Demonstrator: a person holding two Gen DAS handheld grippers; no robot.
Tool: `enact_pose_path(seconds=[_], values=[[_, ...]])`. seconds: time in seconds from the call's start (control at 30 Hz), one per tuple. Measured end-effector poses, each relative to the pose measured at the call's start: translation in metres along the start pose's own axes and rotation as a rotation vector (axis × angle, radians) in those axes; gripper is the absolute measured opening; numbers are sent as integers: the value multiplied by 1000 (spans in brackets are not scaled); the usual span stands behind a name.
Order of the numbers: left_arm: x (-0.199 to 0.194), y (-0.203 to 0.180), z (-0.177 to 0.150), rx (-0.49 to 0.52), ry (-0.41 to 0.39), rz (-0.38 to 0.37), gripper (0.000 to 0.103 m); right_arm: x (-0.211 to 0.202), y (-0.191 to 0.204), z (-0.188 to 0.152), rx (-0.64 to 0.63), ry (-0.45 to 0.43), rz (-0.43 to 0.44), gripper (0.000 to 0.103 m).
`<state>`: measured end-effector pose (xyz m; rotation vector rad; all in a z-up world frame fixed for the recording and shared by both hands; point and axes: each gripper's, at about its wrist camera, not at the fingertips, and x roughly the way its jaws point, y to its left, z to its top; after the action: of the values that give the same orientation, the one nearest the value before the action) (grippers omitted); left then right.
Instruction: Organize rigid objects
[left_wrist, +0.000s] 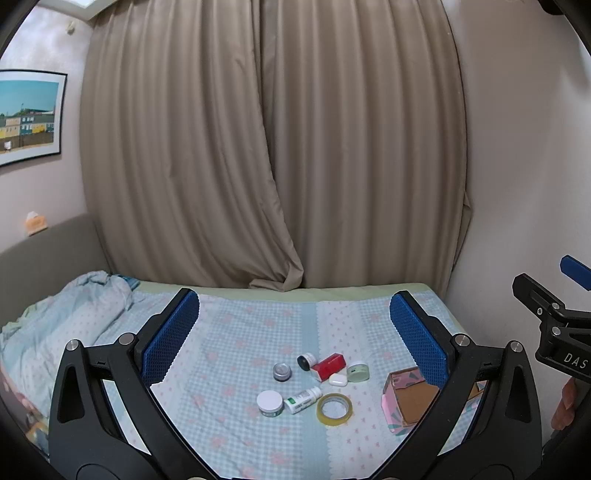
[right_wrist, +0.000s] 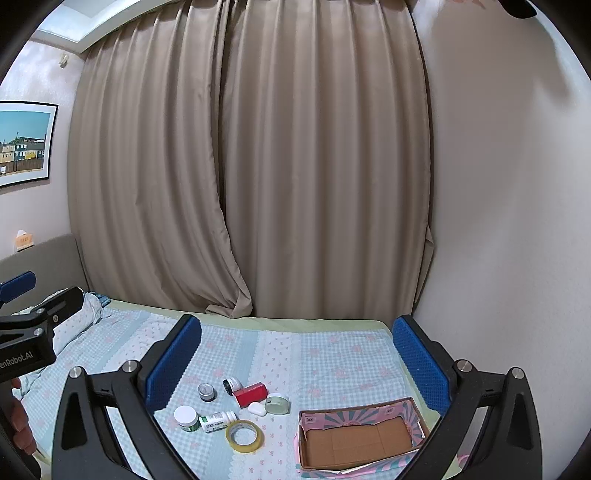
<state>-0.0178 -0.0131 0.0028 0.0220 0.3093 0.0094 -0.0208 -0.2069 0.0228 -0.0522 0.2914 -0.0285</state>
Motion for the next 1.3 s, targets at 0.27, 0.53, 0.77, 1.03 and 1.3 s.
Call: enact_pose_path(seconds=[0.27,0.53,0.77,1.03,1.3], values=[[-1,-2,-2,-5,3,3,102,3,0,-4,1,1,1,103],[0,-2,-1,-8,12,0,103,3,-1,-4,1,1,3,103],[1,-1,-1,-2,15,-1,103,3,0,-8,4,-6,5,103],[2,0,-1,-3,20,2,103,3,0,-8,4,-13,0,103],[2,-1,-1,-4,20,1,103,1,2,-7,7,-15,-5,103]])
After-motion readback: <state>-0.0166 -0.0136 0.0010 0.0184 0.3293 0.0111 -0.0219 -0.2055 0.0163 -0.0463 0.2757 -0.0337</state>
